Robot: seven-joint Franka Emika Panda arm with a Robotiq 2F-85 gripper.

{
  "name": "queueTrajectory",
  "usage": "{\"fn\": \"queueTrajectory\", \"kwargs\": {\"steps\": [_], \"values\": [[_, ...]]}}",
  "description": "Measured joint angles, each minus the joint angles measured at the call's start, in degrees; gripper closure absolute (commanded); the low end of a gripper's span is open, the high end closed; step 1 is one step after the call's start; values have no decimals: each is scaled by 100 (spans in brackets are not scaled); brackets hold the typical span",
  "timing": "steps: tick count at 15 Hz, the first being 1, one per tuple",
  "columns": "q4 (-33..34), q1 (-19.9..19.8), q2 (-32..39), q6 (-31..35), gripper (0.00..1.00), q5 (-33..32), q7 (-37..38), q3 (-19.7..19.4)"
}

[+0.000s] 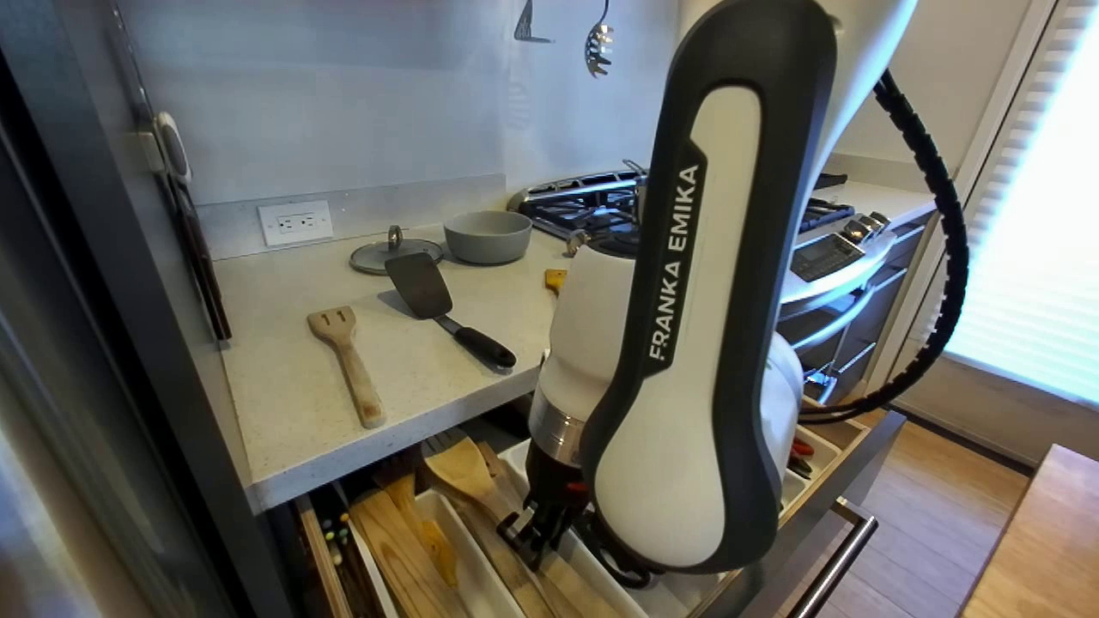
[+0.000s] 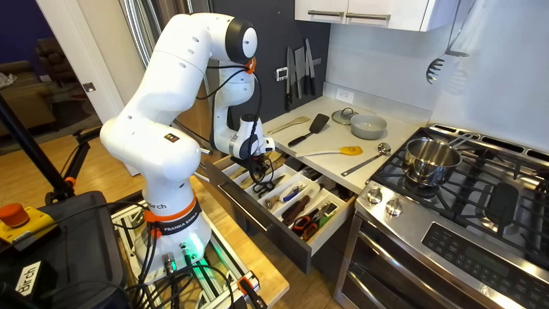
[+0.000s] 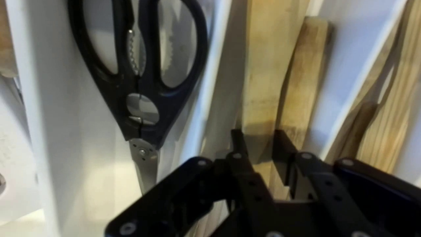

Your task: Remove the wooden fork from the drawer and put it on the counter

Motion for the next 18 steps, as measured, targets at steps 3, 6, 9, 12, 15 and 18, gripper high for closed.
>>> {"fn": "queueTrajectory", "kwargs": {"steps": [3,6,9,12,15,18], "values": [[-2,-208,-87,-14,94,122,56,78],[14,-846,-111,-198,94,119,115,636],[31,-1933,-90,-446,94,86,117,1602],[58,-3070,40,-831,94,78,106,2471],[66,-3987,166,-1480,94,133,12,3042],[-12,-4461,202,-1835,94,283,-194,3368]]}}
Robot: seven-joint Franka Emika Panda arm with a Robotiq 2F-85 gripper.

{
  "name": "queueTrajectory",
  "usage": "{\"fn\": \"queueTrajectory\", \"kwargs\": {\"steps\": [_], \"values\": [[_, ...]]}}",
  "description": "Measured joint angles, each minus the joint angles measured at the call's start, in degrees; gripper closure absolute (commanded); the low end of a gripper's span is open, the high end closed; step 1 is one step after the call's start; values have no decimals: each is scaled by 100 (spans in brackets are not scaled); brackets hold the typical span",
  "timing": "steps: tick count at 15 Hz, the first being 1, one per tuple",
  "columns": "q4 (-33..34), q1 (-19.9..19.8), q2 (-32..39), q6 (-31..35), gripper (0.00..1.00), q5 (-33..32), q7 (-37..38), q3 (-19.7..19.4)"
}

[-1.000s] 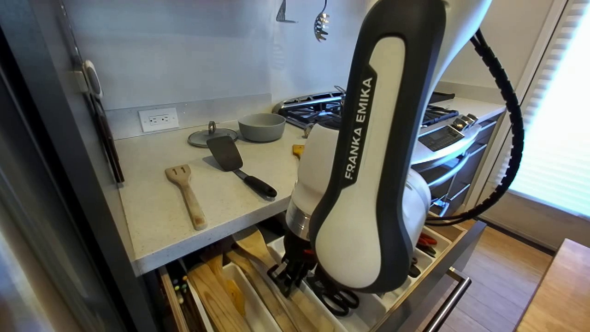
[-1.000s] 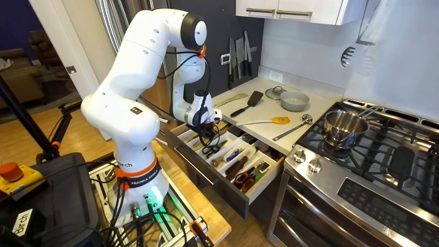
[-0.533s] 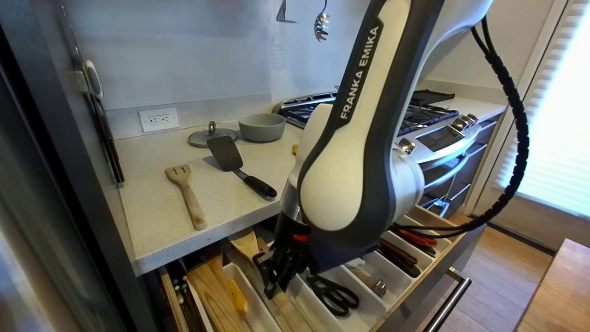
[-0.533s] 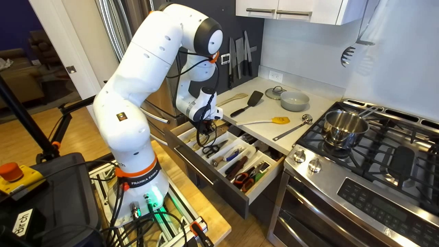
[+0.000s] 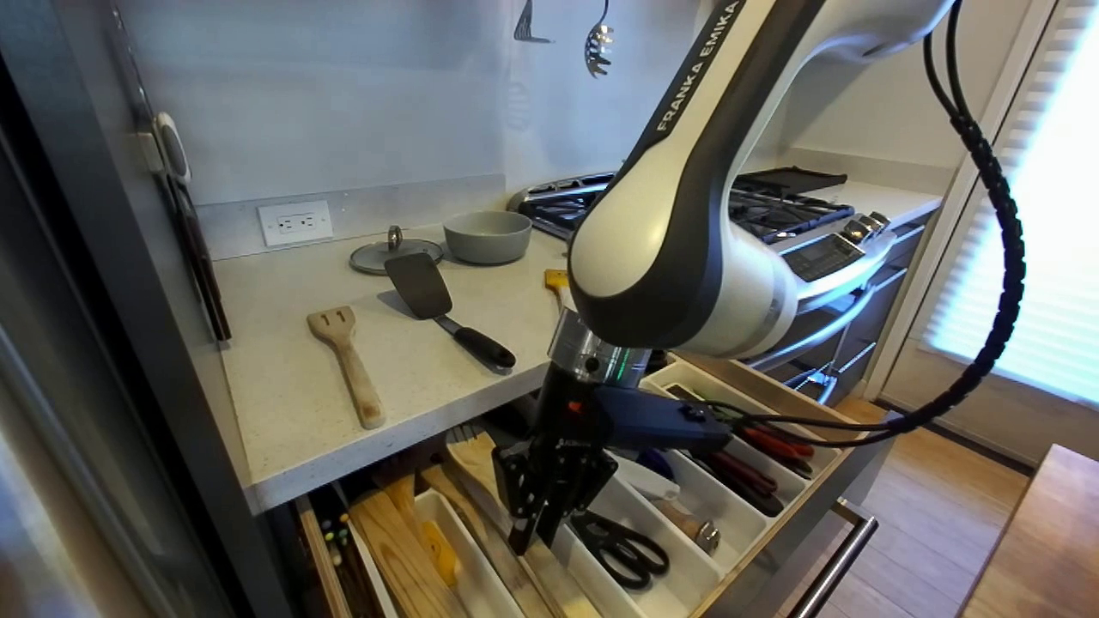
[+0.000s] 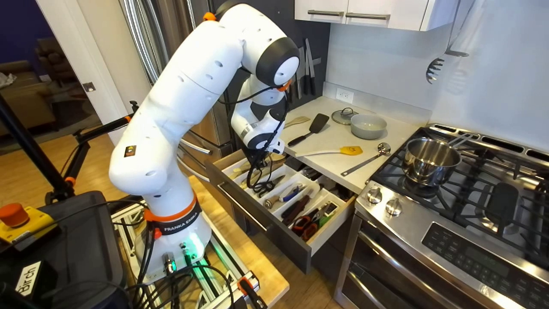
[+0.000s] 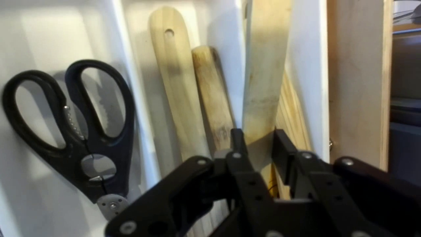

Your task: Remove the wooden fork from the drawer and put it on the counter

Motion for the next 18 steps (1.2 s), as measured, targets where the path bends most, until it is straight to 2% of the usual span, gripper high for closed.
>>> {"fn": "queueTrajectory", "kwargs": {"steps": [4,11,13,15,18], "values": [[-381,-565,-14,-122,94,140,-395,808],[-1225,-1952,-17,-799,94,143,-1052,2301],[-1463,-2440,-88,-785,94,143,-1111,2712],[-1703,-2959,-267,-505,94,142,-1099,3112],[-1658,-3393,-635,-35,94,131,-1026,3295]]}}
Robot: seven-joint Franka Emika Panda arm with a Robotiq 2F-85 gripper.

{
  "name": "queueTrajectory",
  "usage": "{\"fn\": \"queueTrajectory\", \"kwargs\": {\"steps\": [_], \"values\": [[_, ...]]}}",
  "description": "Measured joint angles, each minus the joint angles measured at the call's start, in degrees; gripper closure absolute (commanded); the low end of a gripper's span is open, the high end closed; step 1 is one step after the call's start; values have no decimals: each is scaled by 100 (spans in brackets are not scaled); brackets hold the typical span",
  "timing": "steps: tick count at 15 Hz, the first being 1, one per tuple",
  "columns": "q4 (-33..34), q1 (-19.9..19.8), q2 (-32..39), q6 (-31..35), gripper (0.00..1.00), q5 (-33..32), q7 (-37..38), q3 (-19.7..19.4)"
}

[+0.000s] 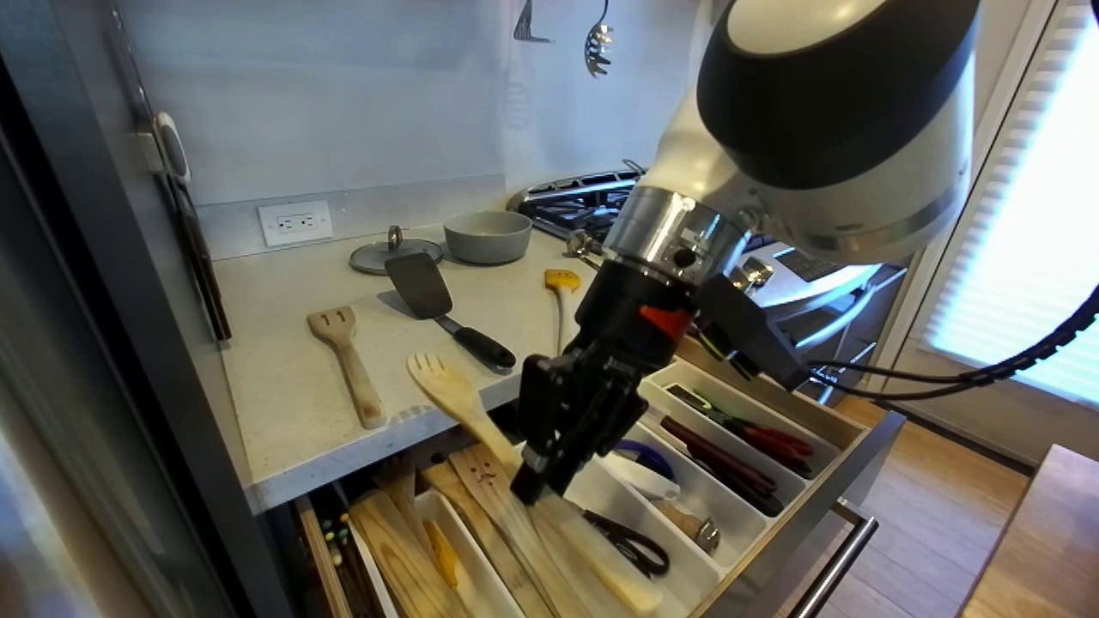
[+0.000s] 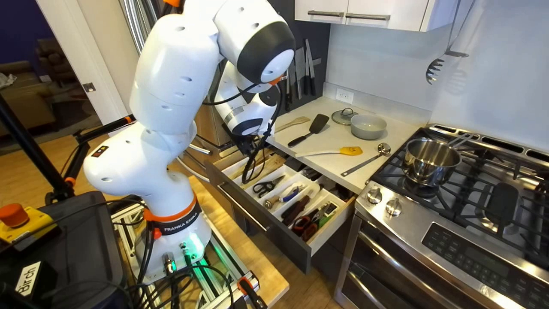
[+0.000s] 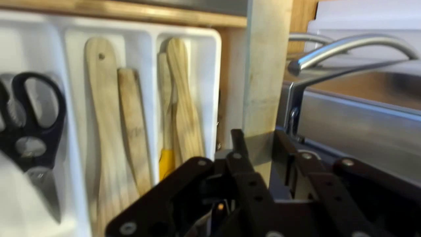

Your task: Remove the wooden fork from the drawer and put it on the counter

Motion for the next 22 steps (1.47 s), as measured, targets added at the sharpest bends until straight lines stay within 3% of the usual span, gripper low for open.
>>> {"fn": "queueTrajectory", "kwargs": {"steps": [5,9,10,12,13,14,19,22], "values": [[133,-750,-601,585,94,-8,114,-23],[449,-1117,-1002,454,94,-8,206,-161],[570,-1143,-1082,295,74,-8,248,-206],[773,-1183,-1094,2,74,-8,251,-224],[817,-1186,-1080,-47,74,-8,251,-225],[829,-1186,-1068,-55,94,-8,251,-225],[1036,-1013,-1056,-84,94,-11,203,-292],[1628,-317,-1078,-336,94,-16,159,-718]]}}
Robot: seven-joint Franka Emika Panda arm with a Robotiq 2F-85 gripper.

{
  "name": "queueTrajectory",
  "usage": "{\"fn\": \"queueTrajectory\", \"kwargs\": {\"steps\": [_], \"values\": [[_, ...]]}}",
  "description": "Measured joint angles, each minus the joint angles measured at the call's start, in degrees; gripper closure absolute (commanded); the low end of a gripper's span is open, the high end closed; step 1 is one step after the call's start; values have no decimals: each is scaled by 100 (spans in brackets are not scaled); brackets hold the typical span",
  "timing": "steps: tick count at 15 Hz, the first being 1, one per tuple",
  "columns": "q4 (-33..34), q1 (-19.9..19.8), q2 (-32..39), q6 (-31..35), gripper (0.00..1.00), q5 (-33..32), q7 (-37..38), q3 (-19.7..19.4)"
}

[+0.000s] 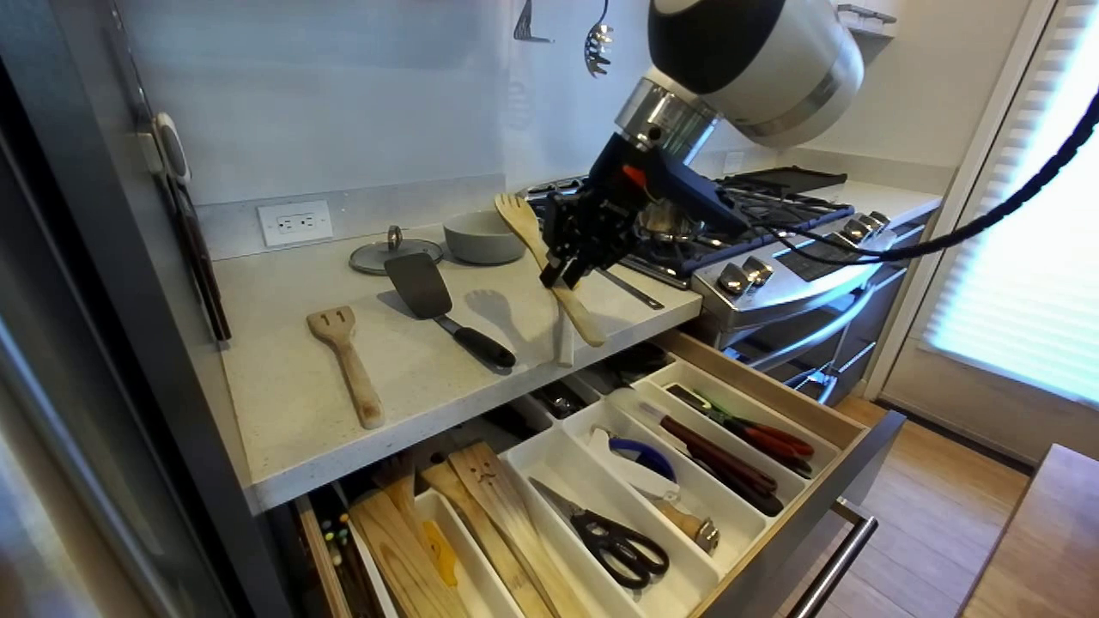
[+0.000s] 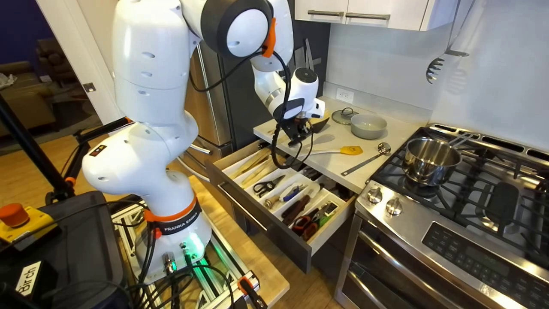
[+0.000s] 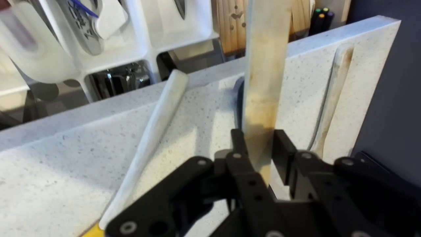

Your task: Remove the wooden fork from the drawer and put it on the counter

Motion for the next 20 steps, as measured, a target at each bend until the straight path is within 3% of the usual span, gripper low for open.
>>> {"fn": "queueTrajectory", "kwargs": {"steps": [4,8,11,13,14,15,20], "values": [[1242,1620,55,-731,94,-173,269,-1592],[2270,3207,470,-1184,94,59,222,-3188],[2803,4150,941,-1185,94,411,62,-3908],[3087,4504,1215,-1185,94,616,-3,-4147],[3212,4622,1321,-1190,49,685,-12,-4245],[3331,4719,1405,-1215,49,723,-13,-4345],[3600,4941,1421,-1342,12,747,-94,-4718]]}}
